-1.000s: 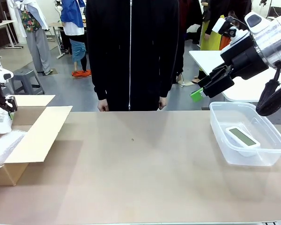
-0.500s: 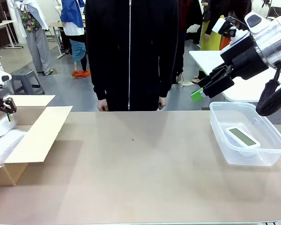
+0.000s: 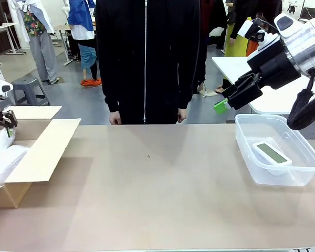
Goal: Separate and place wrapped and unwrapped clocks.
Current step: If the picked Digital clock is wrapped, place it in the Package Box ; if not, place it in the Organizing box.
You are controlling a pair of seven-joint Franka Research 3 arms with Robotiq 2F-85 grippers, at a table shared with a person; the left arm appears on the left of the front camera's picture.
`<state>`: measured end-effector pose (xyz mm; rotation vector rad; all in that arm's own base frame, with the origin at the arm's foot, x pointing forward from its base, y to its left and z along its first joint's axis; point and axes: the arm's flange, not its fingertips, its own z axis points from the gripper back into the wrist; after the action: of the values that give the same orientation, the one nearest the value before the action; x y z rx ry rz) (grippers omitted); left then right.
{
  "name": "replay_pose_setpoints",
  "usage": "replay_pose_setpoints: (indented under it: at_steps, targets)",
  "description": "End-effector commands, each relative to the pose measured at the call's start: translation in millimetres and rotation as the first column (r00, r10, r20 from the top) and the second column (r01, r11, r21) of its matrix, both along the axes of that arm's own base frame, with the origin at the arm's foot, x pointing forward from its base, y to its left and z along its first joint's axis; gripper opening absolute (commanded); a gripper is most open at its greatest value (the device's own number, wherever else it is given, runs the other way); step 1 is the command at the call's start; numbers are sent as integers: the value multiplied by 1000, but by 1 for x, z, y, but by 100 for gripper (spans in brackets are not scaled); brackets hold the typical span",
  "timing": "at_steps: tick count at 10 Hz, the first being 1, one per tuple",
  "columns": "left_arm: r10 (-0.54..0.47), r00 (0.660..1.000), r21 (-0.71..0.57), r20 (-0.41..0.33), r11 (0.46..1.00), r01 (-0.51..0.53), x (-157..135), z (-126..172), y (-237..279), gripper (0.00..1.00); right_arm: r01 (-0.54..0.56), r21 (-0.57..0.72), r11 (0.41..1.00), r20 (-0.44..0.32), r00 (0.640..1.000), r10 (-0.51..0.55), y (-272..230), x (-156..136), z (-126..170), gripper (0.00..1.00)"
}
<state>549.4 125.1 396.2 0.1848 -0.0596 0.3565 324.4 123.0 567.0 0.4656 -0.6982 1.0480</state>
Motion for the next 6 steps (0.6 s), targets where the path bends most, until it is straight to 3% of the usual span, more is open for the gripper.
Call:
replay_pose_setpoints:
  at_steps: [1, 4, 6]
  targets:
    - [-27, 999, 10, -21, 1000, 27, -7, 13, 2, 100, -9, 15, 1000, -5, 1000, 9, 0, 1, -1, 100]
    - [-71, 995, -26, -74, 997, 69, -50, 69, -8, 100, -9, 15, 1000, -5, 1000, 9, 0, 1, -1, 100]
    - [-94, 994, -24, -55, 995, 92, -75, 114, -10, 100, -9, 15, 1000, -5, 1000, 9, 0, 1, -1, 100]
